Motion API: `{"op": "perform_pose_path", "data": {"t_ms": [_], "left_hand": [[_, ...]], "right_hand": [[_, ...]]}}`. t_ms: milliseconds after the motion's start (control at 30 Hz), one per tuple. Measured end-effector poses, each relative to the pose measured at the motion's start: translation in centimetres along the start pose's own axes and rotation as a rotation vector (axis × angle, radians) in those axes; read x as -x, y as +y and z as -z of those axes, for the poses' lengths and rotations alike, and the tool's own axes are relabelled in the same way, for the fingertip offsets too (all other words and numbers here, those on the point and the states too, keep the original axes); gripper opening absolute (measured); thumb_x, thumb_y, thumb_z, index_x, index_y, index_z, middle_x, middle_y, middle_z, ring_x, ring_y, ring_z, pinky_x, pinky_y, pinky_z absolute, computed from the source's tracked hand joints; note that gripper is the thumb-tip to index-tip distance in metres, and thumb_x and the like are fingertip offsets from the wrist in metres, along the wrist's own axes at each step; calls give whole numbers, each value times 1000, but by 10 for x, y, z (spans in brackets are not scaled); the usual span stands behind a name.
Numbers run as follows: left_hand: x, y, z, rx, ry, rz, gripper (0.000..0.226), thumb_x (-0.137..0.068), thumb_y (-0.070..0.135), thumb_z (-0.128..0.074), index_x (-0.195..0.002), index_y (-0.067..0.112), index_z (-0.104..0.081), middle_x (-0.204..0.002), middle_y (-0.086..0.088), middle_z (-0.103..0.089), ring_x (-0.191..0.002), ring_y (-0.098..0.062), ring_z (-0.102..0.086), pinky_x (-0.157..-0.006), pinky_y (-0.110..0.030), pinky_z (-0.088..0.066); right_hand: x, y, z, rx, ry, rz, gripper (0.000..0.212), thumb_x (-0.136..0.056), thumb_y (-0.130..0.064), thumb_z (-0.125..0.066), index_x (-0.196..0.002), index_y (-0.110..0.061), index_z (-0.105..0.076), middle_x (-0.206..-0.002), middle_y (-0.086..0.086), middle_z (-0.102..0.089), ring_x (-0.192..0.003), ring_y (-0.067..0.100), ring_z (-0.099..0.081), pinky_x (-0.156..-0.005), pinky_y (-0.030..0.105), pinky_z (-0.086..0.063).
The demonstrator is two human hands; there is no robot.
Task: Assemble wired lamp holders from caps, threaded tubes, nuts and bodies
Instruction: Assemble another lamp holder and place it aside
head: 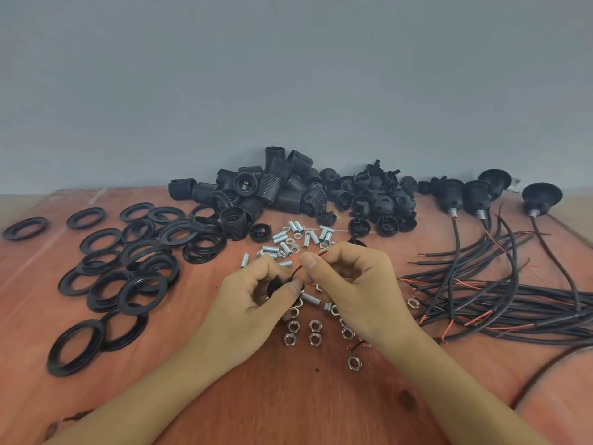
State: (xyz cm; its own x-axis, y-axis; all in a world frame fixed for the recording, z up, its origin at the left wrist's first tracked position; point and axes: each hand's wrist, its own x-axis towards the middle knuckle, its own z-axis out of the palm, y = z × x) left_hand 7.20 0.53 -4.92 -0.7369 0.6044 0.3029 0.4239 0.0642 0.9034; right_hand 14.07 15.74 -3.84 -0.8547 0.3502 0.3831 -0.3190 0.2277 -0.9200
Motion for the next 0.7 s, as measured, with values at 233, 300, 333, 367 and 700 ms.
{"op": "perform_pose_path", "data": {"t_ms": [233, 300, 333, 367, 700], "left_hand": [[-1, 6, 1, 304, 9, 85, 26, -86, 32, -62, -68, 14, -60, -71, -7, -66, -56, -27, -62, -34, -24, -37], [-2, 8, 1, 345, 15, 112, 22, -88, 34, -67, -75, 17, -65, -72, -8, -66, -56, -25, -62, -33, -21, -36], [-2, 9, 1, 359, 15, 130, 18, -86, 36, -68, -81, 18, -68, -72, -9, -65, -55, -24, -62, -32, -20, -34], [-2, 9, 1, 363, 16, 141, 19, -82, 36, -66, -85, 18, -69, -71, -9, -65, -53, -22, -61, -32, -19, -33], [-4, 7, 6, 391, 201, 79, 26, -88, 17, -63, -63, 20, -58, -56, -12, -59, -32, -13, -36, -31, -15, -26]], "right_hand": [[2, 1, -3, 54, 28, 27, 21, -80, -41, -68, -73, -22, -71, -69, 2, -72, -66, 38, -62, -60, 42, -52], [2, 3, -2, 72, -1, 28, 17, -84, -36, -68, -73, -25, -70, -65, -4, -69, -57, 26, -60, -53, 35, -51], [2, 4, -1, 72, -19, 28, 16, -87, -32, -69, -72, -26, -70, -61, -6, -67, -53, 17, -56, -50, 28, -47], [2, 5, -1, 71, -36, 26, 17, -89, -28, -70, -71, -25, -70, -58, -6, -64, -52, 10, -52, -49, 23, -43], [-71, 16, -14, 399, -119, -39, 14, -95, -22, -61, -107, -19, -68, -99, -4, -69, -81, 13, -63, -71, 11, -47]]}}
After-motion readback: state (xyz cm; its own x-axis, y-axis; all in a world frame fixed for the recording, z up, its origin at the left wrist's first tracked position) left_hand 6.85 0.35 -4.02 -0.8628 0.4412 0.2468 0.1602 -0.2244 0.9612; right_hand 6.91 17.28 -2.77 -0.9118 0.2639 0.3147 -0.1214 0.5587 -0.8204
